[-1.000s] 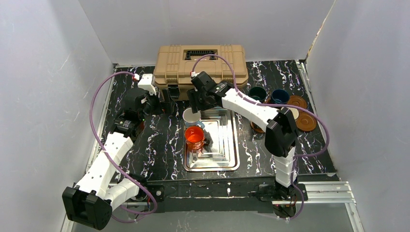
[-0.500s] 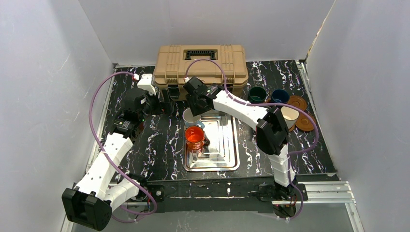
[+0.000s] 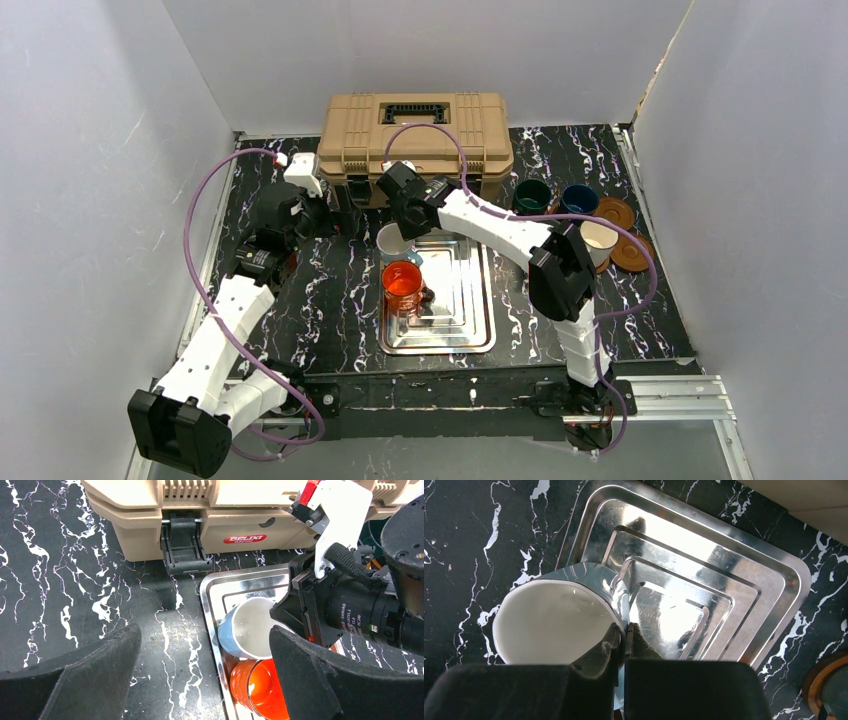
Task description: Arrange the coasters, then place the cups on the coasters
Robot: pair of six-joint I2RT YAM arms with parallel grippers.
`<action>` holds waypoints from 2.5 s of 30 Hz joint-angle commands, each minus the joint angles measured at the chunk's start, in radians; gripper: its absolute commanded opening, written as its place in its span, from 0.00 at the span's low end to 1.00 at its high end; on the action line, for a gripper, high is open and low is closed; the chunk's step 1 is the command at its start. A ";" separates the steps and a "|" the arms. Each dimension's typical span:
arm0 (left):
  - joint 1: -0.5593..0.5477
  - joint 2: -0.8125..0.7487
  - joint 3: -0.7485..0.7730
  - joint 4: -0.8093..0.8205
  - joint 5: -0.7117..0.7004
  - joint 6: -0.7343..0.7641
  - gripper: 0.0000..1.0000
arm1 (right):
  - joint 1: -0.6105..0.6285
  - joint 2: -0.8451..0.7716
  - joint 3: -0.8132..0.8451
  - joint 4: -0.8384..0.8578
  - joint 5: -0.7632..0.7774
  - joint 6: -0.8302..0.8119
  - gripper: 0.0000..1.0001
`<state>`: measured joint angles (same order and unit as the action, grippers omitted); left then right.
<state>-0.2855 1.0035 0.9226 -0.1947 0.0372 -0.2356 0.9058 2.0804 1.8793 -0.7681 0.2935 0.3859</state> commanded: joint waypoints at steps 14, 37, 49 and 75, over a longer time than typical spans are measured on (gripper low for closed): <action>-0.004 -0.022 0.008 -0.004 -0.039 0.023 0.98 | -0.013 -0.362 0.049 -0.214 0.304 0.031 0.01; -0.004 -0.020 0.008 -0.006 -0.092 0.043 0.98 | -0.988 -0.562 -0.124 -0.090 -0.118 0.183 0.01; -0.005 -0.023 0.019 -0.018 -0.085 0.048 0.98 | -1.206 -0.429 -0.084 -0.101 0.038 0.358 0.01; -0.007 0.009 0.029 -0.030 -0.077 0.050 0.98 | -1.208 -0.242 -0.124 -0.108 0.174 0.491 0.01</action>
<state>-0.2855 1.0103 0.9226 -0.2138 -0.0372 -0.1978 -0.2882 1.8324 1.7401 -0.9279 0.4755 0.8391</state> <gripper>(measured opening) 0.982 0.075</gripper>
